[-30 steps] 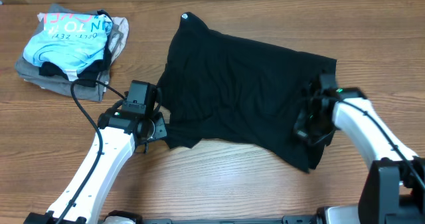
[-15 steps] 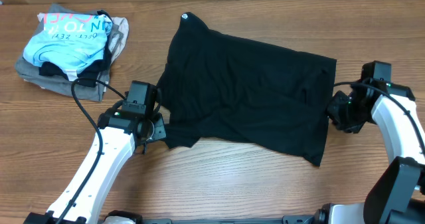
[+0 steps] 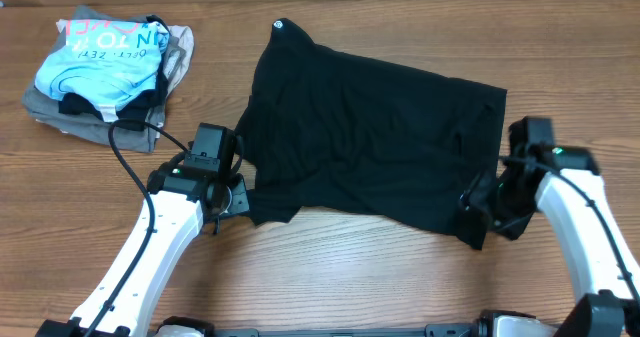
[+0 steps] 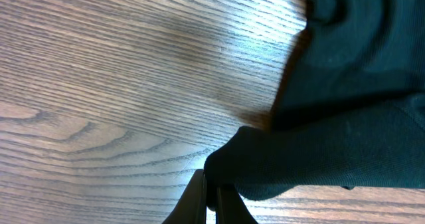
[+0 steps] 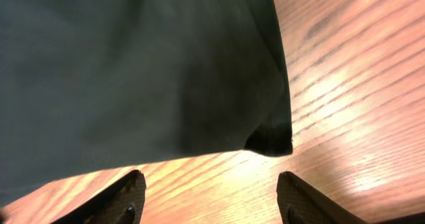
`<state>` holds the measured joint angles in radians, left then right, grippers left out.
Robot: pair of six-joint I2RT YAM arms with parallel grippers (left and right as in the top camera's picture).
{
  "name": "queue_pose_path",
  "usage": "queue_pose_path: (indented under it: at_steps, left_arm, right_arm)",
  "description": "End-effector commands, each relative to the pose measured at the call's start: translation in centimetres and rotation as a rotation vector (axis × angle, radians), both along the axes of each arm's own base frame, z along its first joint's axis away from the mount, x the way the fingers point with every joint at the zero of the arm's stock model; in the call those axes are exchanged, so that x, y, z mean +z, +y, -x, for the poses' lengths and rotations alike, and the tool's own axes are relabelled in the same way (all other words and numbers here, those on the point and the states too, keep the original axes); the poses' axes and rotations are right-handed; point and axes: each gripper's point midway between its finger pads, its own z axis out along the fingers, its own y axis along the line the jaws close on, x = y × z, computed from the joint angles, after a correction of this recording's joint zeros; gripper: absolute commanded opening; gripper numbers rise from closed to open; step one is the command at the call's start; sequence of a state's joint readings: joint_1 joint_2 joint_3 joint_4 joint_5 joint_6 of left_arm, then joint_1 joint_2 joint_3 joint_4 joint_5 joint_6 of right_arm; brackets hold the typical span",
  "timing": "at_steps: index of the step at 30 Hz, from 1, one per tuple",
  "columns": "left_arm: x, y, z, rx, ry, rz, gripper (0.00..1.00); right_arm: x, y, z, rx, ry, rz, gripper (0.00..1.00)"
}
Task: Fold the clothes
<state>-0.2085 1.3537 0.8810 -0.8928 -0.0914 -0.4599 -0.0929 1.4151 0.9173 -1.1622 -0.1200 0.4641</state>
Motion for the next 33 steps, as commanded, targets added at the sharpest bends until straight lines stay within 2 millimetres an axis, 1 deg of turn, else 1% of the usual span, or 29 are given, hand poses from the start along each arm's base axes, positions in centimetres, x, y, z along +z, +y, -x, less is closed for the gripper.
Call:
queue_pose_path:
  at_steps: [1,5,8,10,14,16,18,20,23,24,26,28,31,33]
  left_arm:
    - [0.3,0.5,-0.1,-0.008,-0.016,-0.024,0.04]
    - [0.3,0.5,-0.1,-0.008,-0.016,-0.024,0.04]
    - [0.3,0.5,-0.1,-0.008,-0.015,-0.025,0.04]
    - [0.3,0.5,-0.1,-0.008,-0.014,-0.025,0.04]
    - [0.3,0.5,-0.1,-0.008,-0.014,-0.025,0.04]
    - [0.3,0.5,-0.1,-0.008,-0.017,-0.024,0.04]
    - [0.3,0.5,-0.2,-0.008,-0.018,-0.023,0.04]
    - [0.3,0.5,-0.1,-0.008,-0.017,-0.024,0.04]
    - [0.2,0.5,0.0,-0.009,-0.010,-0.021,0.04]
    - [0.2,0.5,0.2,-0.009,-0.005,-0.022,0.04]
    - [0.2,1.1,0.3,-0.022,0.001,-0.056,0.04]
    - [0.9,2.0,0.2,-0.031,-0.002,-0.106,0.04]
    - [3.9,2.4,0.1,-0.011,0.002,-0.101,0.04]
    - [6.4,2.5,0.0,-0.007,-0.010,-0.098,0.04]
  right_arm:
    - [-2.3,0.2,1.8,-0.069,0.056,0.021,0.67]
    - [-3.9,0.1,2.2,-0.092,0.047,0.028,0.68]
    - [-5.3,0.3,2.2,-0.117,0.024,0.019,0.74]
    - [-6.1,0.6,2.0,-0.119,-0.003,0.000,0.75]
    - [-6.2,0.6,1.9,-0.120,-0.007,0.001,0.74]
    - [-6.2,0.6,1.9,-0.122,-0.006,0.003,0.69]
    - [-6.2,0.6,1.9,-0.121,-0.004,0.003,0.61]
    - [-6.2,0.7,2.1,-0.121,0.003,-0.001,0.46]
    - [-6.2,0.7,2.3,-0.120,0.010,-0.005,0.12]
    - [-6.2,0.8,2.3,-0.114,0.009,-0.009,0.04]
    - [-5.9,0.8,2.1,-0.111,0.008,-0.009,0.04]
    - [-5.2,0.7,1.8,-0.090,-0.001,-0.008,0.04]
    - [-3.1,0.1,1.0,-0.102,-0.028,0.006,0.04]
    - [-0.9,-0.3,0.2,-0.107,-0.078,0.009,0.04]
